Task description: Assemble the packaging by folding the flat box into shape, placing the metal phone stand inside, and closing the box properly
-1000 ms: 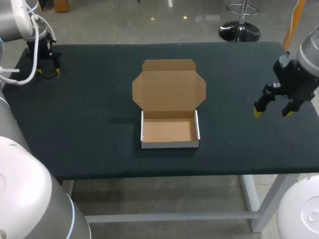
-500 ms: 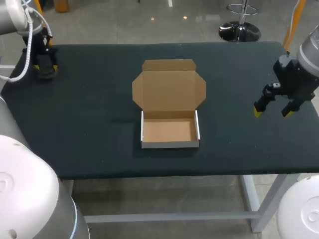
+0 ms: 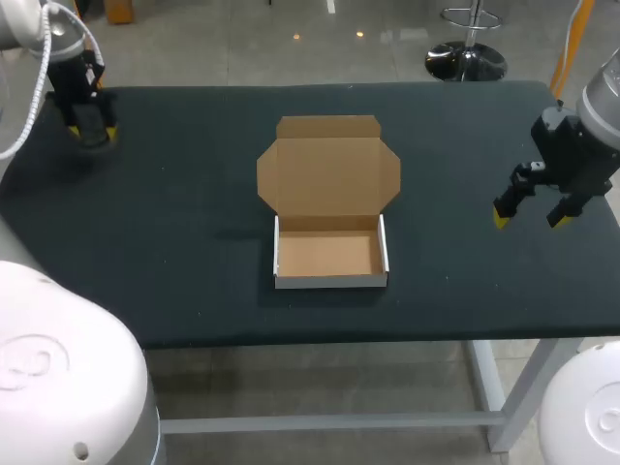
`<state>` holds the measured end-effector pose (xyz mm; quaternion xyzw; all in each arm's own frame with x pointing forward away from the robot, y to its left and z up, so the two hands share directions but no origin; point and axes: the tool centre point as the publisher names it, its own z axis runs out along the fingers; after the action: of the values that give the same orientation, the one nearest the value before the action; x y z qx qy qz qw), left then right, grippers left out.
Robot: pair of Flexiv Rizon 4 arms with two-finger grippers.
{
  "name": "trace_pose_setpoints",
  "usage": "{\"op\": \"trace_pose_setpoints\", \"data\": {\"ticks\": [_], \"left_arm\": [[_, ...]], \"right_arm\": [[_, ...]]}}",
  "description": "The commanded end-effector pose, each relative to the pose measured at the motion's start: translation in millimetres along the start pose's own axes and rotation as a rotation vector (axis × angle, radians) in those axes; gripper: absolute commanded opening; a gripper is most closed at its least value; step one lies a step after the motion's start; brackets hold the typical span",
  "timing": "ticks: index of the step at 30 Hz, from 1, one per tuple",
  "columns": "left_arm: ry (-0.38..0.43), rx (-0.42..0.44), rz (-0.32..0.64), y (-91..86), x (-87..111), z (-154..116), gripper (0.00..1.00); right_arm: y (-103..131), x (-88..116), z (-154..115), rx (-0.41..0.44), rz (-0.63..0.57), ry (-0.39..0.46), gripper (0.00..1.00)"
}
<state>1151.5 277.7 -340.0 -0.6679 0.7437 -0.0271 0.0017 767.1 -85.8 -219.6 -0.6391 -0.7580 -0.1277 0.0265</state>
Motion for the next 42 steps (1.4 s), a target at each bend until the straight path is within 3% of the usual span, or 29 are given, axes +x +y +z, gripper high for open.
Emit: {"op": "trace_pose_setpoints", "data": {"ticks": [1, 2, 5, 7, 13, 24, 30, 42], "left_arm": [[-0.025, 0.207, 0.01, 55.2, 13.9, -17.3, 0.0], [-0.014, 0.215, 0.018, 62.1, 17.8, -20.2, 0.0], [-0.008, 0.23, 0.032, 74.0, 26.1, -26.2, 0.0], [0.001, 0.249, 0.044, 85.0, 33.9, -31.1, 0.0], [0.027, 0.301, 0.086, 109.1, 53.5, -42.8, 0.0], [0.061, 0.356, 0.14, 145.9, 91.9, -54.2, 0.0], [0.075, 0.382, 0.163, 160.6, 108.6, -63.7, 0.0], [0.076, 0.396, 0.19, 180.9, 134.7, -73.2, 0.0]], "right_arm": [[1.5, 5.3, -3.6, -0.054, -0.095, 0.075, 1.0], [2.8, 9.2, -3.1, -0.054, -0.165, 0.037, 1.0], [4.3, 15.9, -2.1, -0.099, -0.311, 0.072, 1.0], [4.6, 18.9, -1.1, -0.135, -0.394, 0.14, 1.0], [2.4, 26.1, 8.3, -0.12, -0.605, 0.245, 1.0], [-2.3, 33.1, 25.6, -0.185, -0.897, 0.328, 1.0], [-3.8, 39.1, 32.1, -0.178, -0.981, 0.339, 1.0], [4.5, 38.6, 56.5, -0.148, -1.008, 0.33, 1.0]]}}
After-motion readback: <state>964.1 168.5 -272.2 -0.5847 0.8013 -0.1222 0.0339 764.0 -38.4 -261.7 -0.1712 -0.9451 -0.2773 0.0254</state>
